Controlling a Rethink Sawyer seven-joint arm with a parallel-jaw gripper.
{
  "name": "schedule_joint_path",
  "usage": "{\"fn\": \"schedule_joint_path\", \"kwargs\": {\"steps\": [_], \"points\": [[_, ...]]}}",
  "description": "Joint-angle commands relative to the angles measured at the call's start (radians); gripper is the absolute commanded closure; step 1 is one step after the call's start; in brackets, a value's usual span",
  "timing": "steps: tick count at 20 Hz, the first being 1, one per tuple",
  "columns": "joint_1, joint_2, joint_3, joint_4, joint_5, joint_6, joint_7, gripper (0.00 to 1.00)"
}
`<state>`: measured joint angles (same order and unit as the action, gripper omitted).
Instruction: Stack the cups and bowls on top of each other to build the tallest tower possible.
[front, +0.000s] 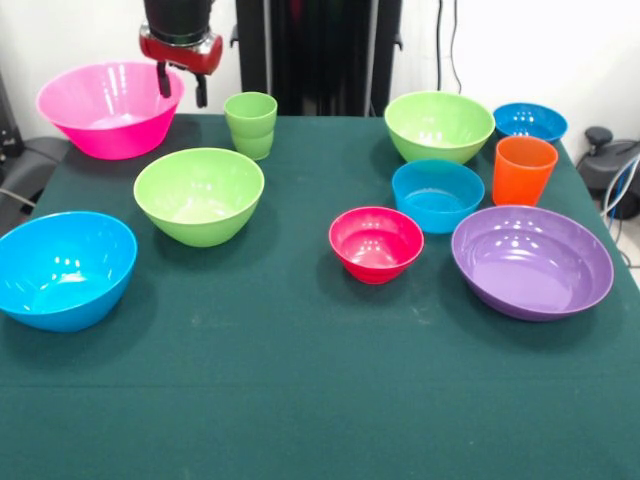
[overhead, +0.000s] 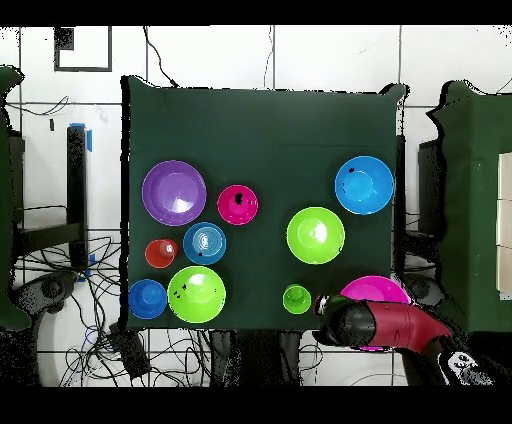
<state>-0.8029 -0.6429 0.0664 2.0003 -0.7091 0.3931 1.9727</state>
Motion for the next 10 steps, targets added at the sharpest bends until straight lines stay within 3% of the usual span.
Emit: {"fn": "schedule_joint_path", "kwargs": {"steps": [1,10], "points": [[0.009,0.041,0.113,-0.035,-0.017,-0.010,-0.052,0.00],[0.011,0.104,0.106,-0.066,-0.036,-0.056,-0.027,0.00]]}}
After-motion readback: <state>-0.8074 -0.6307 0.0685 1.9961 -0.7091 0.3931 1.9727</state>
